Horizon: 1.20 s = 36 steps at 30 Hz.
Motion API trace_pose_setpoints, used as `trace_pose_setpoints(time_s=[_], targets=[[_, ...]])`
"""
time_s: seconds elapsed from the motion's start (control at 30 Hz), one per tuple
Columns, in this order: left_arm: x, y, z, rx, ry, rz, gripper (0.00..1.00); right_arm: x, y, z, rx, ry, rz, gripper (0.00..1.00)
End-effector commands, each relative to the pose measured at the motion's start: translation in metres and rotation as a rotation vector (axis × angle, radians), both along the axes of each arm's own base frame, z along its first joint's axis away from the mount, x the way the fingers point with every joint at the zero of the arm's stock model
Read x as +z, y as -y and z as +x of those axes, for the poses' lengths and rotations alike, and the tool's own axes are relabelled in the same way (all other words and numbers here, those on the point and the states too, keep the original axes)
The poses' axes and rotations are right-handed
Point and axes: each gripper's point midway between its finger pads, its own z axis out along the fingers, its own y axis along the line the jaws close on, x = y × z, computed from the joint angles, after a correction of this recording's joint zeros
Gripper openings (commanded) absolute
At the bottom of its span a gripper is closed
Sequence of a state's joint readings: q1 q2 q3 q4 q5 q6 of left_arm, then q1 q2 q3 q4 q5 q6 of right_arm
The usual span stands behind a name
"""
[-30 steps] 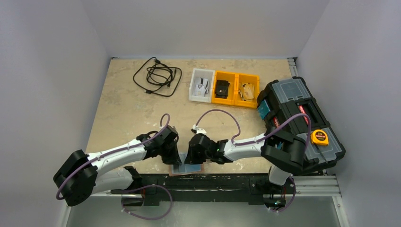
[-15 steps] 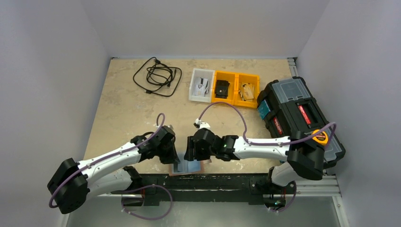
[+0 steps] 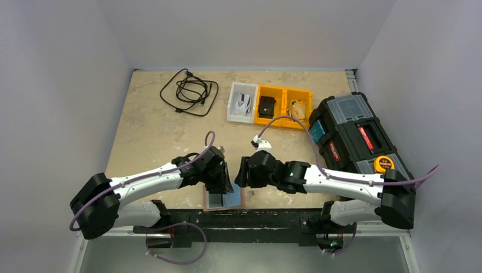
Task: Take the credit cards out of the card holder
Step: Remove the credit card from the card holder.
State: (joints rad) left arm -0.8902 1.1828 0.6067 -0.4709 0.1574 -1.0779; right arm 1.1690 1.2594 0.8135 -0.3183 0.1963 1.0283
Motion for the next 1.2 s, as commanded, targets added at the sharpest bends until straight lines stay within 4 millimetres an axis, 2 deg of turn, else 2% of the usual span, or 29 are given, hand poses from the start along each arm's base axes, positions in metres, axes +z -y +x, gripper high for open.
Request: trace_pose_setpoints(time_s=[0.0,0.27,0.47,0.63,0.77,1.07,1.17], targets=[[0.014,0.032,0.012,-0.047,0.037,-0.073,0.38,-0.008,0.023,0.002,-0.067,0.004,-0.040,0.51],[-0.005,0.042,0.013,-0.059,-0.013,-0.046,0.43,-0.010,0.034,-0.001,-0.088,-0.005,-0.038,0.51],[0.009,0.036,0.018,-0.062,0.041,-0.028,0.48,-0.008,0.031,-0.002,-0.079,-0.011,-0.030,0.51],[0.018,0.032,0.019,-0.065,0.058,-0.020,0.49,0.004,0.026,0.002,-0.078,0.015,-0.011,0.50],[0.025,0.022,0.021,-0.049,0.090,0.004,0.50,0.012,0.012,0.001,-0.039,0.020,0.038,0.50],[0.033,0.011,0.025,-0.026,0.102,0.009,0.51,0.026,-0.028,-0.019,0.058,0.012,0.117,0.45],[0.033,-0.002,0.029,0.007,0.096,0.047,0.50,0.030,-0.040,-0.026,0.084,0.014,0.134,0.44]])
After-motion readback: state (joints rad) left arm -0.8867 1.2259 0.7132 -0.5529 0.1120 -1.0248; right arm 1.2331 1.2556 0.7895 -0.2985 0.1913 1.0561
